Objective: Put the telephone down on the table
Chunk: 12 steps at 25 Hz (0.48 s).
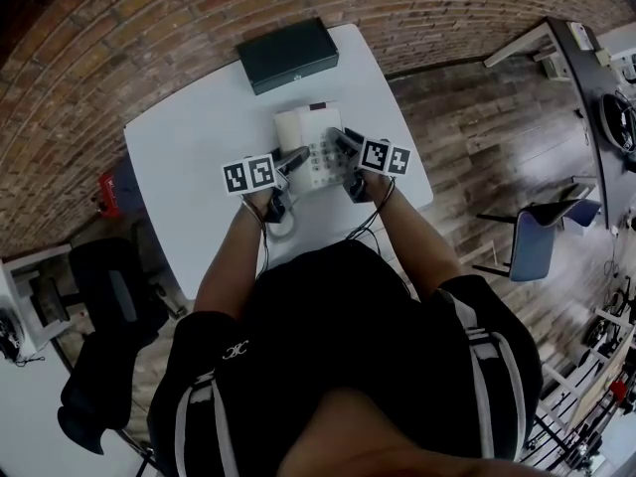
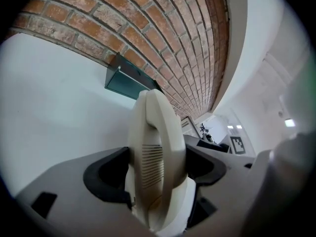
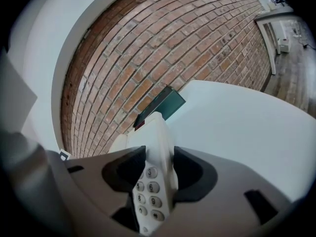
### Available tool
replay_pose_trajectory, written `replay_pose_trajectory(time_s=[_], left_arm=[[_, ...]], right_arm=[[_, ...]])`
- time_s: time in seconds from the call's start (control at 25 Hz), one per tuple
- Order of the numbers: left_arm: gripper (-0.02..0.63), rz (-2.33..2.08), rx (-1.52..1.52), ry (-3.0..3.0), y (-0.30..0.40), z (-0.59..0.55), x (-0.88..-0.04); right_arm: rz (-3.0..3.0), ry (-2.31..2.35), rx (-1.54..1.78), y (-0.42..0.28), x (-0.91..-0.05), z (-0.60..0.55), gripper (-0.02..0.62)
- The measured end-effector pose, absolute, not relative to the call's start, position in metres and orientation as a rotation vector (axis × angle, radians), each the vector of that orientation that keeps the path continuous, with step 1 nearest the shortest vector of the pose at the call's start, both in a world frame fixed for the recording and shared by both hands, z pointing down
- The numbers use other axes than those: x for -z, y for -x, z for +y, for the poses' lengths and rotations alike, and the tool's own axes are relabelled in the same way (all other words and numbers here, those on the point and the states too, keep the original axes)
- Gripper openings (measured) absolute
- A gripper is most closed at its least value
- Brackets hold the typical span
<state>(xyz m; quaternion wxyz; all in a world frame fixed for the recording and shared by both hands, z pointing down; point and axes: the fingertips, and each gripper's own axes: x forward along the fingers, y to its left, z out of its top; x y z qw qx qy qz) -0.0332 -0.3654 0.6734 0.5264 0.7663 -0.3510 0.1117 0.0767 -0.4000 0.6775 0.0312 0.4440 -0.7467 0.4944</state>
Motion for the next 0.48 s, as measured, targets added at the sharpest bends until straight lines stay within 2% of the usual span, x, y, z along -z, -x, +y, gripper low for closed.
replay_pose_trajectory(time_s=[0.48], left_arm=[[0.365,-0.835,-0.333,-1.800,0.030,-0.356,-0.698]], right_arm=[[-2.274,-1.348,-1.508,-0.078,-0.697,-0.393,0.160]])
